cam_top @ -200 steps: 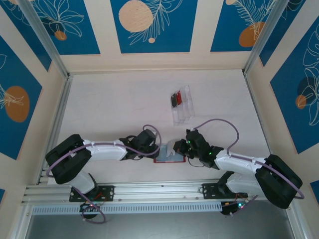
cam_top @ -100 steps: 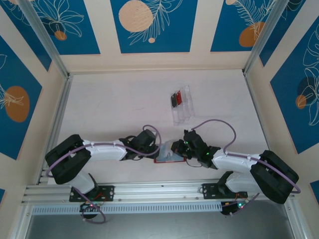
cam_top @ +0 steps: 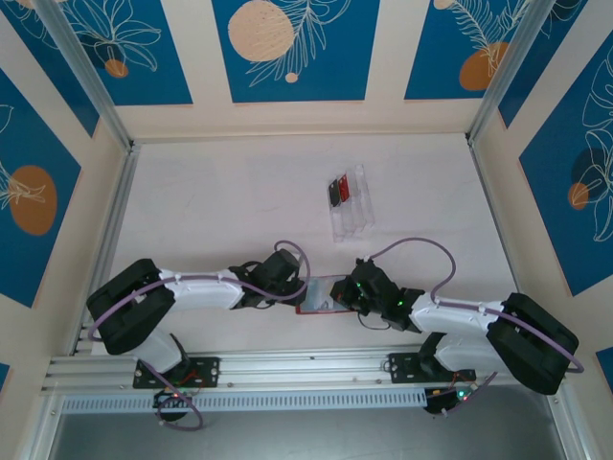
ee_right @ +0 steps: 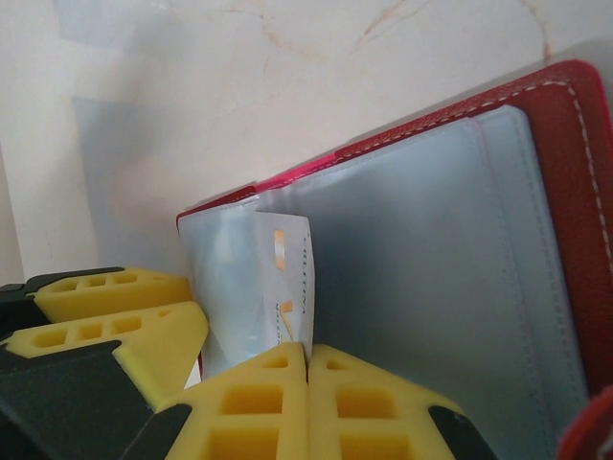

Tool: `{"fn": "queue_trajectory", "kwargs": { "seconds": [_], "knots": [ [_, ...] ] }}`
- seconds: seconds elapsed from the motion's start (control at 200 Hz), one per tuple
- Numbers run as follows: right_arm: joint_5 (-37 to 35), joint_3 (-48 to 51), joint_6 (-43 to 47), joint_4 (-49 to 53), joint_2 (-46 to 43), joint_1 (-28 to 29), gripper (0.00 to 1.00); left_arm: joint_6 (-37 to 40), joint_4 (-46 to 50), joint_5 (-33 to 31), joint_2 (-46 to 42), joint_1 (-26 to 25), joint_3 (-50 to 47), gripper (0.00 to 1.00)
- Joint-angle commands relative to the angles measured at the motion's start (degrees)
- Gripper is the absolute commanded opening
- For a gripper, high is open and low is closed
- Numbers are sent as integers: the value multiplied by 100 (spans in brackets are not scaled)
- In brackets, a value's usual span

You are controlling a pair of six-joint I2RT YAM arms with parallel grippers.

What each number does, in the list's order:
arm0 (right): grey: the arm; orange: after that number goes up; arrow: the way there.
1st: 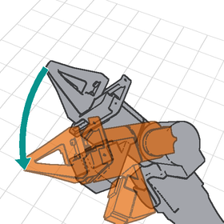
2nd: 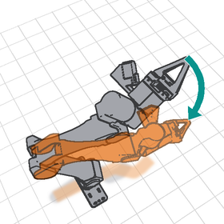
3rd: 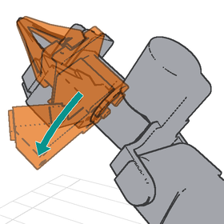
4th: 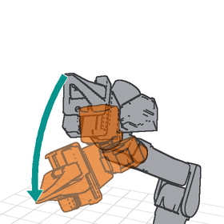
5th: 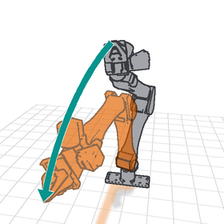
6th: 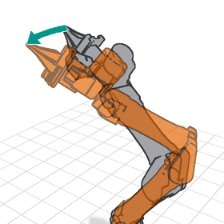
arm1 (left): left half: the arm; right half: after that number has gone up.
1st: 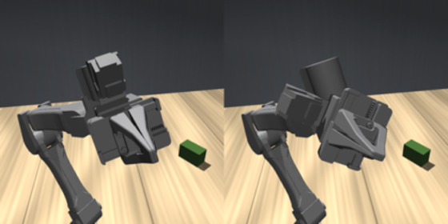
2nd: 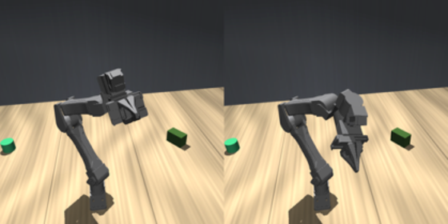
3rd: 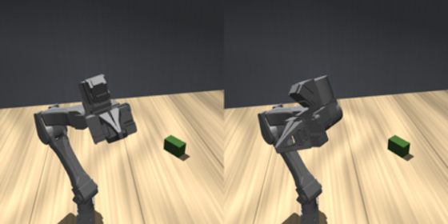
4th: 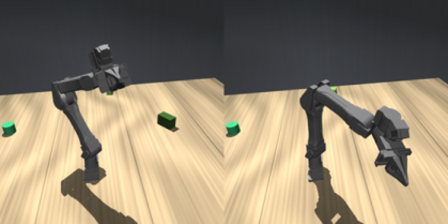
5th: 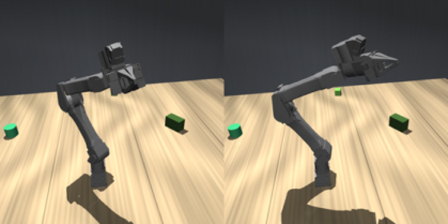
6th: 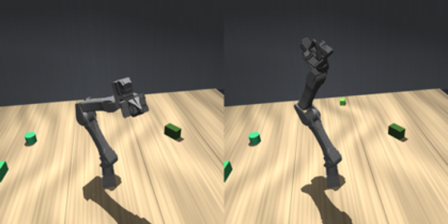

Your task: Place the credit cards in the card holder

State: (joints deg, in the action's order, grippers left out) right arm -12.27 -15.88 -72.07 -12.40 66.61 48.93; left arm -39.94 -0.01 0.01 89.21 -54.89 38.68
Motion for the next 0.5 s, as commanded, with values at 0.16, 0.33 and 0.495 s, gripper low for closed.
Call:
{"fn": "queue_trajectory", "kwargs": {
  "seconds": [0.16, 0.33, 0.495],
  "knots": [
    [-78, 117, -75, 515, 336, 43, 0, 66, 511, 131, 77, -114, -123, 30],
    [152, -9, 145, 450, 659, -123, 0, 61, 519, 133, 84, -110, -115, 31],
    [127, -193, 359, 787, 659, -184, 0, 48, 556, 114, 70, -112, -127, 31]
  ]
}}
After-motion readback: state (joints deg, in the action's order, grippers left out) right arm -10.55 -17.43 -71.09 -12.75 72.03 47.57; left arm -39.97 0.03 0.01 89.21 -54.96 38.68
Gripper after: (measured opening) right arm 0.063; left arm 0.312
